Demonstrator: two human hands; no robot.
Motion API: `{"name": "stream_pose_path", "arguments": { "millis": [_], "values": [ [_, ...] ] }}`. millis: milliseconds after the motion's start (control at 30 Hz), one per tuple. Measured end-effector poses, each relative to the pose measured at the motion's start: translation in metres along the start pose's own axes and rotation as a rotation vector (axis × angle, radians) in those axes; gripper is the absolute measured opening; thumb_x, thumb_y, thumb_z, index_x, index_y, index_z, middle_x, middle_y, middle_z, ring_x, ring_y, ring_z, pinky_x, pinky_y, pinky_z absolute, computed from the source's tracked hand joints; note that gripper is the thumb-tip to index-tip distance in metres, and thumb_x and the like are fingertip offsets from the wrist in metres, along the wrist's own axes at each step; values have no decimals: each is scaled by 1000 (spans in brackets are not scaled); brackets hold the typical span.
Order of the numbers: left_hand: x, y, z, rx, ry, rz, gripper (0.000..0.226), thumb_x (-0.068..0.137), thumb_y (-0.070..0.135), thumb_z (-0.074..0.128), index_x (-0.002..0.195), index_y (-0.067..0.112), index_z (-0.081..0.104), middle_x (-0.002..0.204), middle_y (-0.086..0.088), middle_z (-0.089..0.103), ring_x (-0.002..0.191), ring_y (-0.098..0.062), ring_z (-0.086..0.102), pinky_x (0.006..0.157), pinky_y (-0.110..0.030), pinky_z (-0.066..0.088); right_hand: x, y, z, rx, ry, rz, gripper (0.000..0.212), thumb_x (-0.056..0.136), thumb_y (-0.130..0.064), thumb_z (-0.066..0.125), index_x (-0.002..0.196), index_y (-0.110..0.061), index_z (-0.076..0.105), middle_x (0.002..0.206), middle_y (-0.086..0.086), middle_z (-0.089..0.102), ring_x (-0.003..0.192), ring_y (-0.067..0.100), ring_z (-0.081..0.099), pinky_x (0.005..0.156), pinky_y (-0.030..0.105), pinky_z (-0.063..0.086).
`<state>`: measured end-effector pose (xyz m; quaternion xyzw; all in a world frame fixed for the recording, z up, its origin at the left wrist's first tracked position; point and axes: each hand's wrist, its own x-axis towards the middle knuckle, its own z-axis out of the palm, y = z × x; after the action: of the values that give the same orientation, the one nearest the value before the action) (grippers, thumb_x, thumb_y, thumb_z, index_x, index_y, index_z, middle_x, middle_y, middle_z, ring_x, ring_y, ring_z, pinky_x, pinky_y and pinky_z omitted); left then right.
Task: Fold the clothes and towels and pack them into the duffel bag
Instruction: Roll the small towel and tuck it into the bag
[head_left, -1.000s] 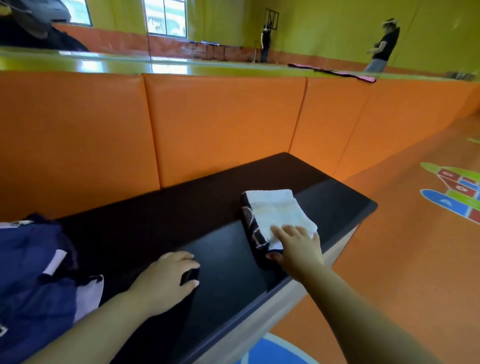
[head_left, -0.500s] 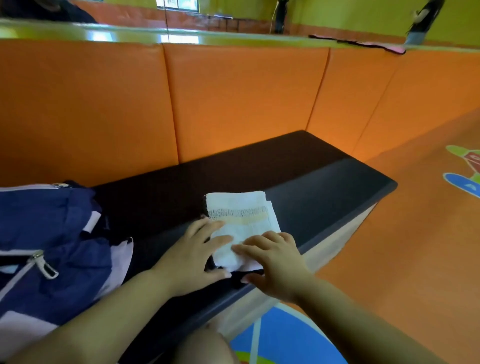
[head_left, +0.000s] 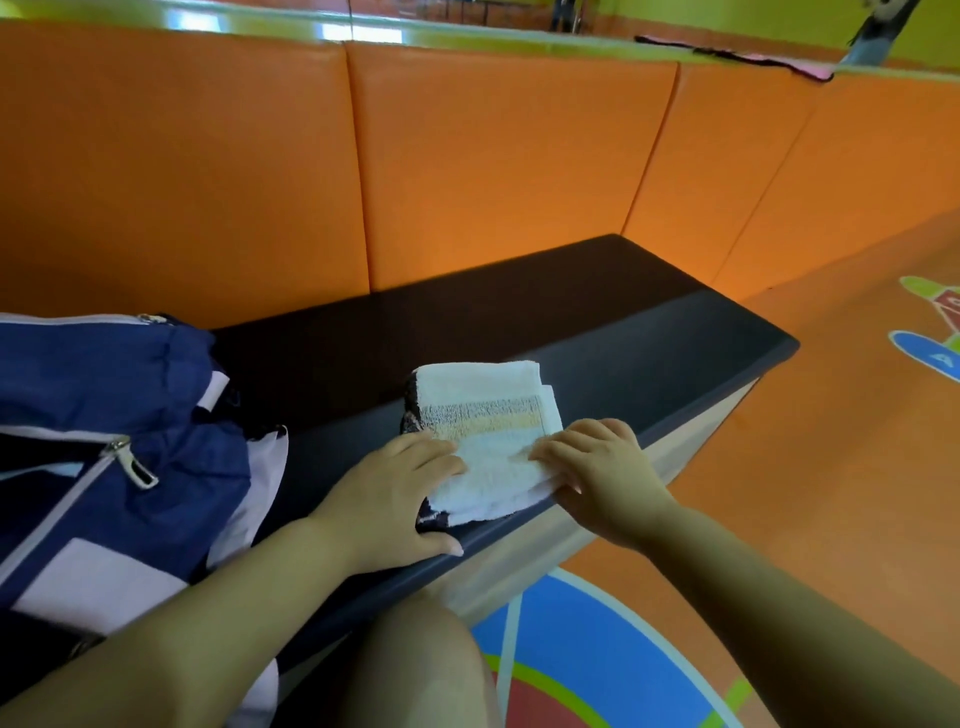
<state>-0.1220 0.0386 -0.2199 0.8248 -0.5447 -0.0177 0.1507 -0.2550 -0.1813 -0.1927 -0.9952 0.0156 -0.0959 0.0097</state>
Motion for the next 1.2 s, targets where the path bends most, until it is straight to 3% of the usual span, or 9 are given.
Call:
{"name": "stream_pose_path", "arguments": {
  "millis": [200, 300, 400, 500, 600, 800, 1000, 1100, 1200],
  "values": [
    [-7, 7, -10, 10, 111, 20, 52, 67, 58, 53, 109, 28, 54, 105, 10, 65, 97, -15, 62, 78, -33, 50, 10, -3, -32, 276, -216, 89, 36, 87, -28, 66, 122, -26, 58, 118, -7, 60, 101, 11, 54, 92, 29, 50],
    [-1, 12, -24, -170, 124, -93, 35, 71, 48, 46, 95, 25, 57, 76, 13, 57, 70, -13, 53, 62, -29, 43, 13, -9, -36, 173, -221, 50, 42, 87, -33, 63, 127, -31, 51, 124, -11, 53, 110, 10, 45, 94, 30, 43],
    [6, 10, -36, -221, 38, -191, 32, 77, 45, 54, 107, 31, 52, 70, 11, 57, 64, -10, 52, 57, -23, 39, 17, -16, -36, 110, -161, -65, 42, 82, -45, 64, 120, -33, 51, 115, -15, 53, 104, 8, 44, 91, 30, 38],
    [12, 4, -42, -325, -8, -280, 35, 76, 52, 57, 106, 35, 52, 75, 9, 63, 73, -14, 58, 66, -28, 44, 30, -17, -37, 241, -300, 52, 34, 85, -46, 61, 112, -27, 54, 103, -6, 61, 87, 14, 56, 84, 38, 49],
    [19, -5, -42, -569, 17, -394, 37, 70, 62, 55, 97, 37, 58, 89, 14, 70, 87, -10, 64, 82, -36, 51, 49, -8, -34, 364, -396, 179, 45, 86, -52, 56, 123, -29, 47, 108, 0, 62, 92, 21, 59, 86, 43, 50],
    [40, -12, -37, -644, 103, -610, 30, 76, 53, 62, 82, 24, 59, 82, 1, 67, 81, -19, 64, 74, -38, 49, 88, -1, -32, 433, -457, 315, 51, 87, -49, 57, 132, -30, 41, 129, 6, 54, 107, 24, 53, 86, 37, 44],
    [53, -25, -31, -602, -33, -889, 81, 57, 73, 58, 103, 7, 58, 112, -14, 53, 101, -31, 57, 87, -40, 48, 110, 0, -27, 311, -458, 266, 77, 82, -47, 64, 146, -30, 25, 149, 1, 25, 133, 28, 33, 107, 49, 35],
    [58, -23, -33, -784, -72, -842, 47, 67, 55, 67, 79, 9, 62, 90, -9, 64, 84, -26, 64, 76, -38, 51, 114, -3, -26, 260, -542, 167, 78, 86, -41, 62, 149, -31, 17, 158, -7, 15, 145, 24, 12, 113, 59, 19],
    [58, -17, -41, -949, -70, -852, 26, 77, 33, 70, 78, 11, 57, 85, -4, 61, 81, -22, 62, 72, -34, 52, 115, -8, -25, 300, -583, 128, 66, 90, -31, 60, 147, -26, 28, 147, -1, 42, 132, 22, 42, 108, 39, 34]
  ]
}}
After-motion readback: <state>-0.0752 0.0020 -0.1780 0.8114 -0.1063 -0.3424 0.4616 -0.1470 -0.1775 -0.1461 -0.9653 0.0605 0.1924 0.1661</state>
